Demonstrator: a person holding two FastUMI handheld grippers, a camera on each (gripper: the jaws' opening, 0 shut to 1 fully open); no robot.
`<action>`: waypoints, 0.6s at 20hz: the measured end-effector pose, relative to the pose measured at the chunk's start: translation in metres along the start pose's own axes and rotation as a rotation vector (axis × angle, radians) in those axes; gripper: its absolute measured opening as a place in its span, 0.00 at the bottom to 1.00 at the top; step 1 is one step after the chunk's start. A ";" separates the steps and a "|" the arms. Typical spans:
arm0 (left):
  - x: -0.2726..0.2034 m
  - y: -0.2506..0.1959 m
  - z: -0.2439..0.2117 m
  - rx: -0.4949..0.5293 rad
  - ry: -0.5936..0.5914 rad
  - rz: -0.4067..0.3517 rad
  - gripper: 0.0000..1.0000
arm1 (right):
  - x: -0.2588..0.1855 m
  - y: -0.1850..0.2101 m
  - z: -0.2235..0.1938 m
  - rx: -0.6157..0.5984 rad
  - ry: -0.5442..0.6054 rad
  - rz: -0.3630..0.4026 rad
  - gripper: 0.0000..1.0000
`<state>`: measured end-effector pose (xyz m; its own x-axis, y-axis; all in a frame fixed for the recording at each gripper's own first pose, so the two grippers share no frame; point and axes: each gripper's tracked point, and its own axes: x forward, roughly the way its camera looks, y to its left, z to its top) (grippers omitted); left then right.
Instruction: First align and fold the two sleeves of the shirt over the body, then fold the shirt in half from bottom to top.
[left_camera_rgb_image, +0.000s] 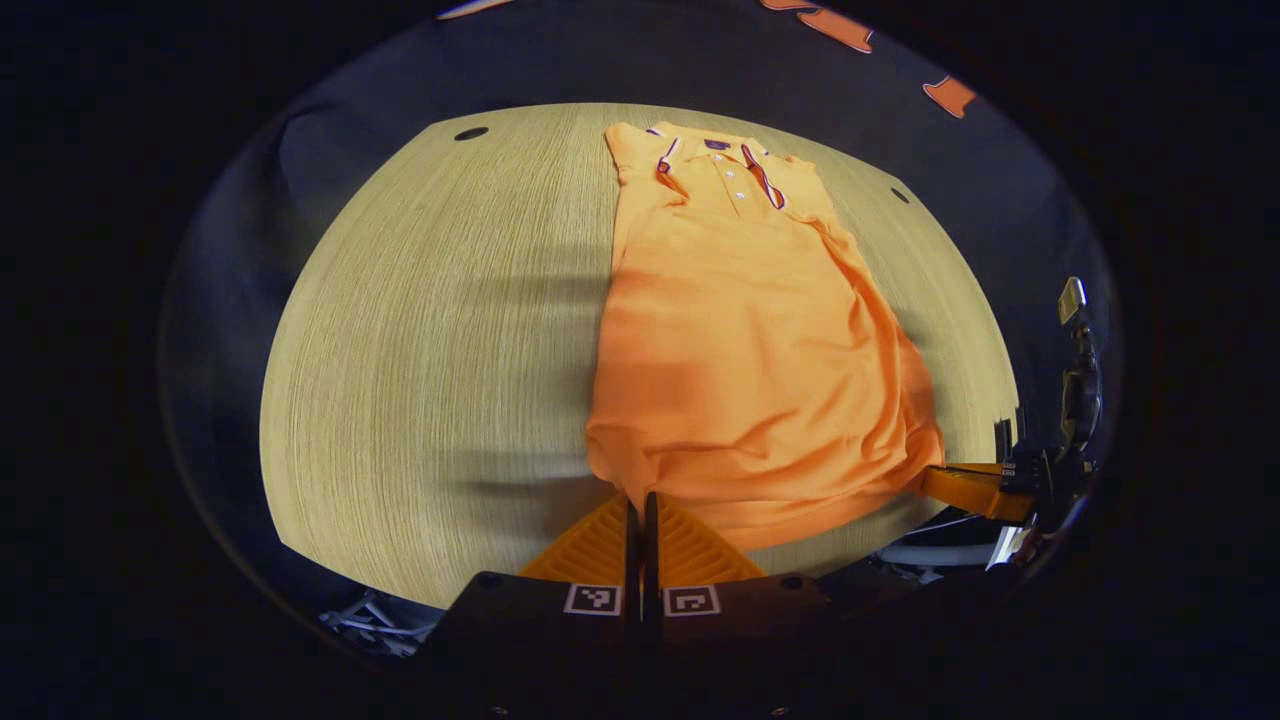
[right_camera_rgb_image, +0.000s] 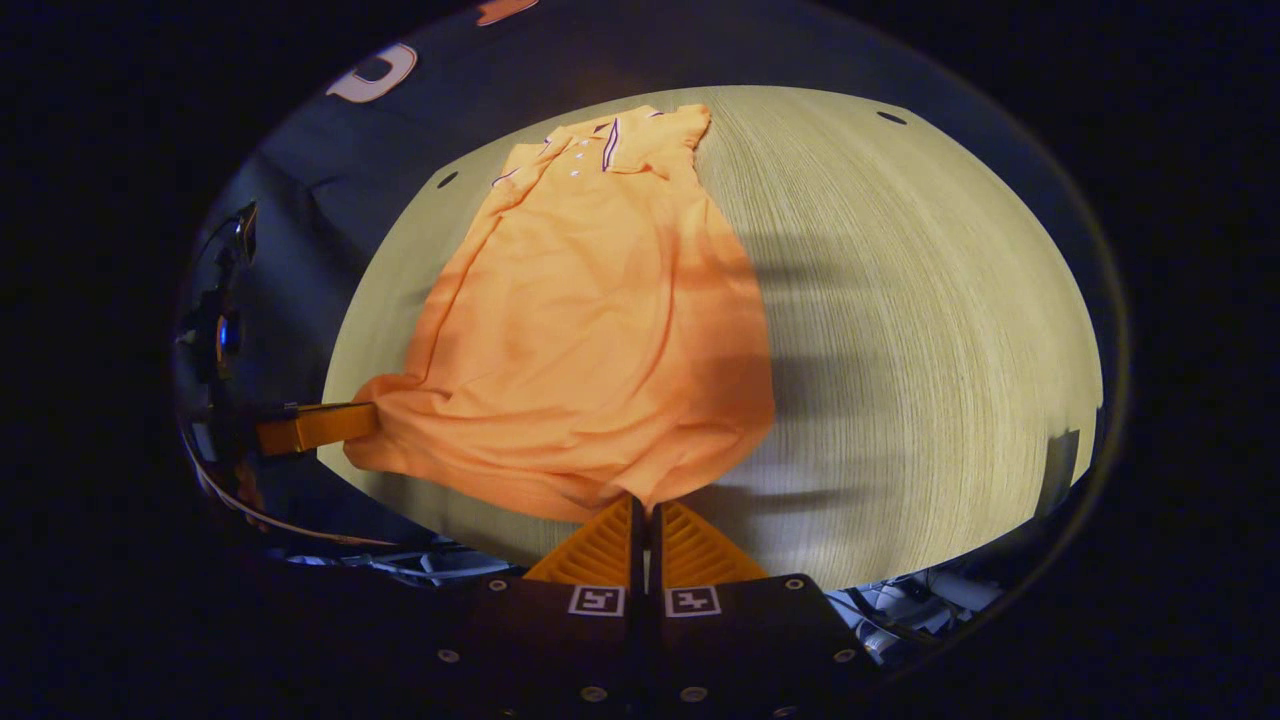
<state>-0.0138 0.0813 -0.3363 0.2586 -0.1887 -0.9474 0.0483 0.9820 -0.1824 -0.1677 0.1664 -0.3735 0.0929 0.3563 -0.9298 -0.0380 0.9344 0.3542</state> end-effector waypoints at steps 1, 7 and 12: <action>-0.001 -0.002 0.003 0.000 -0.007 -0.003 0.01 | -0.002 -0.001 0.008 0.007 -0.014 0.001 0.01; -0.014 -0.009 0.047 -0.008 -0.083 -0.013 0.01 | -0.017 -0.001 0.073 0.003 -0.123 0.050 0.01; -0.022 -0.020 0.098 -0.003 -0.158 -0.018 0.01 | -0.027 -0.004 0.127 -0.015 -0.201 0.078 0.01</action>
<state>0.0740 0.0664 -0.2860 0.4064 -0.2039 -0.8907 0.0521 0.9784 -0.2003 -0.0441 0.1528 -0.3369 0.2856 0.4220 -0.8604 -0.0677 0.9045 0.4211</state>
